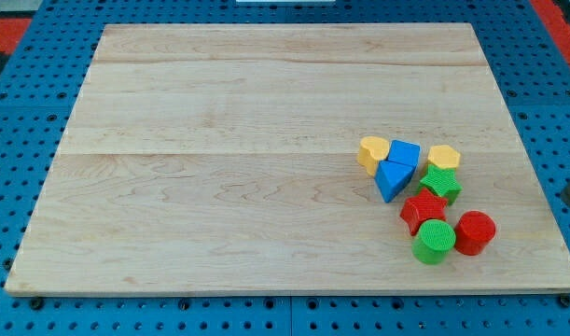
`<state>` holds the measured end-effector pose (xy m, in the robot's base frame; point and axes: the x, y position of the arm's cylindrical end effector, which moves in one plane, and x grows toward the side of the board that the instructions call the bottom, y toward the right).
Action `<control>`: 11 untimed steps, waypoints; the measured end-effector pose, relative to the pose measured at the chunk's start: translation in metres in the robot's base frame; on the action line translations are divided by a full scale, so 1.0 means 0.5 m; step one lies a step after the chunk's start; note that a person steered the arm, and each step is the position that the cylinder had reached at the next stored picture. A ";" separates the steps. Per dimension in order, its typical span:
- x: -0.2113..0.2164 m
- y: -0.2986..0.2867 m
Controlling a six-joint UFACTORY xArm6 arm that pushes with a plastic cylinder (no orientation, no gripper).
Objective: Move the blue cube above the yellow heart
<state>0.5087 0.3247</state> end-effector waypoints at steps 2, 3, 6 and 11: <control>-0.047 -0.095; -0.049 -0.170; -0.074 -0.354; -0.182 -0.447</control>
